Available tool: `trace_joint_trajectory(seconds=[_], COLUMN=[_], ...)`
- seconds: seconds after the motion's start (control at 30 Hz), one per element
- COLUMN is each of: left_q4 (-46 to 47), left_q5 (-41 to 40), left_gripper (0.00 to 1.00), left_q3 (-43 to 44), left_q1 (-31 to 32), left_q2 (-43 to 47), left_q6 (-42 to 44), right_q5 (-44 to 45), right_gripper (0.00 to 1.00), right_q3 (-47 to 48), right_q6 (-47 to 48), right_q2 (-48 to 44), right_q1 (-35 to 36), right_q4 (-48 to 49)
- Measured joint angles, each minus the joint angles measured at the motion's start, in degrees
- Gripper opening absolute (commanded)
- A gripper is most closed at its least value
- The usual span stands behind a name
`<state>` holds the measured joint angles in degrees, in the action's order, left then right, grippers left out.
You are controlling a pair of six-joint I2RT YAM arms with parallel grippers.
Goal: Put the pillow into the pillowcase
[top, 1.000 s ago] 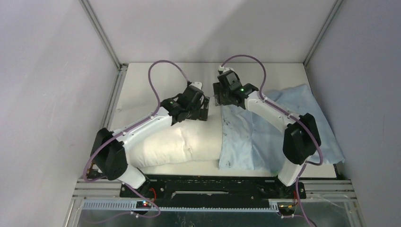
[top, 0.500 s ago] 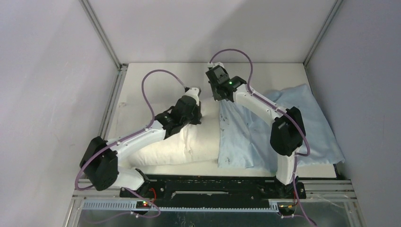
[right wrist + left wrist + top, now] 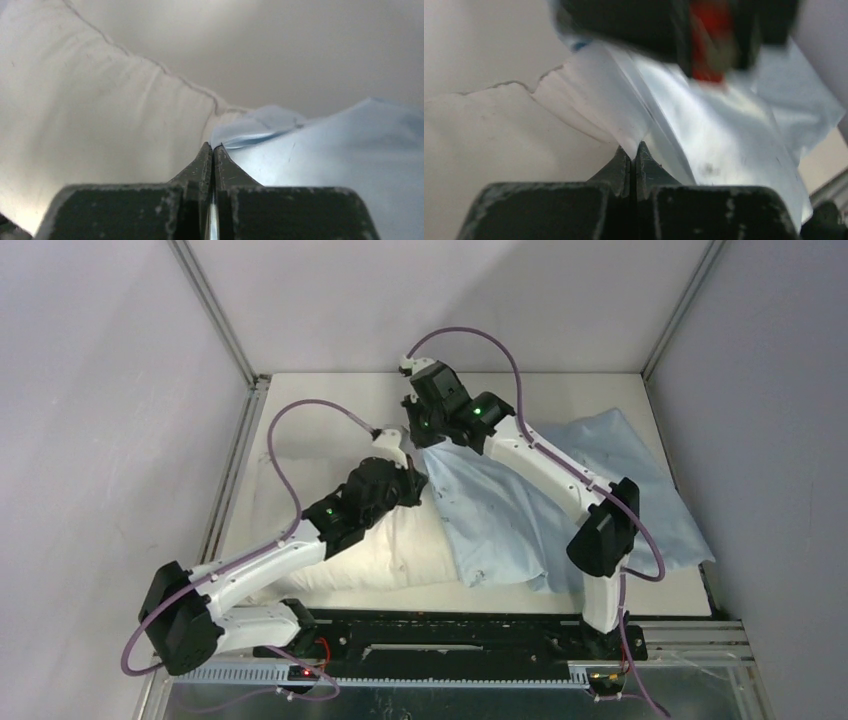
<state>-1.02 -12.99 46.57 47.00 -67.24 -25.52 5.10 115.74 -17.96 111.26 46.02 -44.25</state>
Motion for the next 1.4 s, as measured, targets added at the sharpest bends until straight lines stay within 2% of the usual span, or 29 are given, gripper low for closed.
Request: trace_joint_trajectory(seconds=[0.13,0.3,0.37,0.43,0.53,0.6,0.63,0.67,0.77,0.87,1.0,1.13,1.2,1.23,1.27,1.3,1.4], left_q4=[0.0,-2.4,-2.5,-2.7,-4.6,-7.1,-8.5,-10.5,-18.0,-24.5,-32.3,-37.2,-39.3,-39.7,-39.6,-38.9,-36.2], left_q5=[-2.9,-5.4,-5.5,-5.4,-5.3,-5.4,-5.4,-5.5,-6.3,-6.8,-7.1,-7.6,-8.5,-9.2,-9.4,-9.7,-9.5], left_gripper=[0.00,0.00,0.03,0.19,0.56,0.72,0.85,0.90,0.95,1.00,1.00,1.00,0.98,0.92,0.79,0.61,0.05], left_q3=[0.0,2.8,4.7,6.0,7.5,8.9,9.5,10.1,11.0,11.4,10.6,6.0,3.7,2.7,2.1,1.1,0.1], left_q1=[-4.2,-9.4,-10.4,-10.7,-10.7,-10.6,-10.5,-10.4,-10.3,-10.1,-9.2,-7.0,-6.3,-6.1,-6.0,-5.9,-5.7], left_q2=[1.4,-2.0,-5.3,-7.3,-7.6,-6.6,-5.6,-4.0,3.7,11.1,18.1,19.9,18.1,16.7,15.4,13.6,11.3], left_q6=[-5.9,-10.6,-11.1,-11.6,-11.5,-11.1,-10.9,-10.8,-10.0,-9.7,-9.0,-8.9,-9.0,-9.0,-9.0,-8.9,-8.9], right_q5=[-2.6,-5.6,-6.0,-5.7,-2.9,0.0,1.2,3.0,7.5,11.5,15.4,17.8,19.5,20.4,21.2,21.9,22.8], right_gripper=[0.01,0.48,0.61,0.68,0.73,0.76,0.77,0.77,0.79,0.79,0.72,0.59,0.41,0.28,0.16,0.02,0.00], right_q3=[-9.2,-12.6,-12.7,-13.2,-16.8,-21.8,-24.2,-27.3,-35.6,-41.0,-45.1,-46.7,-46.7,-46.7,-46.7,-46.8,-46.4], right_q6=[-2.3,-3.9,-4.0,-4.0,-3.5,-3.4,-3.4,-3.5,-4.2,-5.7,-8.0,-9.3,-9.9,-10.1,-10.3,-10.4,-10.5], right_q2=[-3.7,-6.3,-7.5,-9.4,-14.7,-19.8,-22.0,-24.8,-31.3,-33.4,-32.3,-29.9,-28.1,-27.4,-26.9,-26.8,-26.8], right_q1=[0.2,-1.3,-2.0,-2.0,-0.9,0.8,1.6,2.9,7.1,11.2,14.1,14.5,14.6,14.6,14.6,14.6,14.7], right_q4=[3.4,4.8,5.3,5.3,5.5,5.7,5.6,5.9,5.6,5.4,5.4,6.0,6.5,6.6,6.7,6.7,6.7])
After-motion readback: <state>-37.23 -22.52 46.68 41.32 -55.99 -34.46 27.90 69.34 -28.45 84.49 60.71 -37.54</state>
